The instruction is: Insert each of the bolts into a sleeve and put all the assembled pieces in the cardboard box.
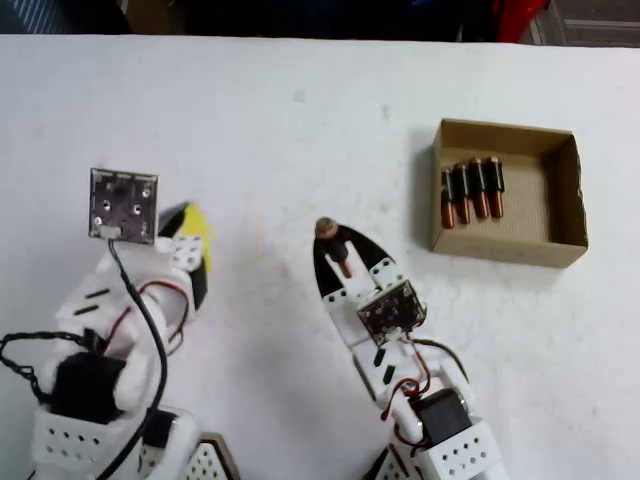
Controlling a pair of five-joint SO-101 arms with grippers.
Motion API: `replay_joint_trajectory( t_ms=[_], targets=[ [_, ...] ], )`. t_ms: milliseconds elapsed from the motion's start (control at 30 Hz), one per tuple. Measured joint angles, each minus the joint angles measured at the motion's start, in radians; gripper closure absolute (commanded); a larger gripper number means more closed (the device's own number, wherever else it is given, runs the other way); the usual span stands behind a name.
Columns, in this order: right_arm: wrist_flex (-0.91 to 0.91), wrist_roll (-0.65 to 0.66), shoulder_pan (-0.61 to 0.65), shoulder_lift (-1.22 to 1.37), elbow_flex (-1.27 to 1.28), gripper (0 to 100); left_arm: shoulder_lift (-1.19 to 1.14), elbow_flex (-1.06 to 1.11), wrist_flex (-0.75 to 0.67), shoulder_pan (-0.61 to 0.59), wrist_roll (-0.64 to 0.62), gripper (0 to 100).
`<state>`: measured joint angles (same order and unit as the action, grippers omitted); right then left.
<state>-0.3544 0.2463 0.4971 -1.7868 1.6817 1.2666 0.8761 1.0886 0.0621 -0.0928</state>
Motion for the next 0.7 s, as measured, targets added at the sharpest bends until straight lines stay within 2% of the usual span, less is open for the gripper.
replay_joint_trajectory(
  t_ms=[133,267,500,700],
  targets=[
    [0.0,0.0,0.0,0.0,0.0,98.1,0.0,0.0,0.104,-0.04,0.0,98],
    [-0.014,0.0,0.0,0.0,0.0,98.1,0.0,0.086,0.117,-0.074,0.038,98],
    [-0.057,0.0,0.0,0.0,0.0,98.1,0.0,0.295,0.052,-0.089,0.092,98],
    [-0.183,0.0,0.0,0.0,-0.025,98.1,0.0,0.42,-0.009,-0.089,0.092,98]
  ],
)
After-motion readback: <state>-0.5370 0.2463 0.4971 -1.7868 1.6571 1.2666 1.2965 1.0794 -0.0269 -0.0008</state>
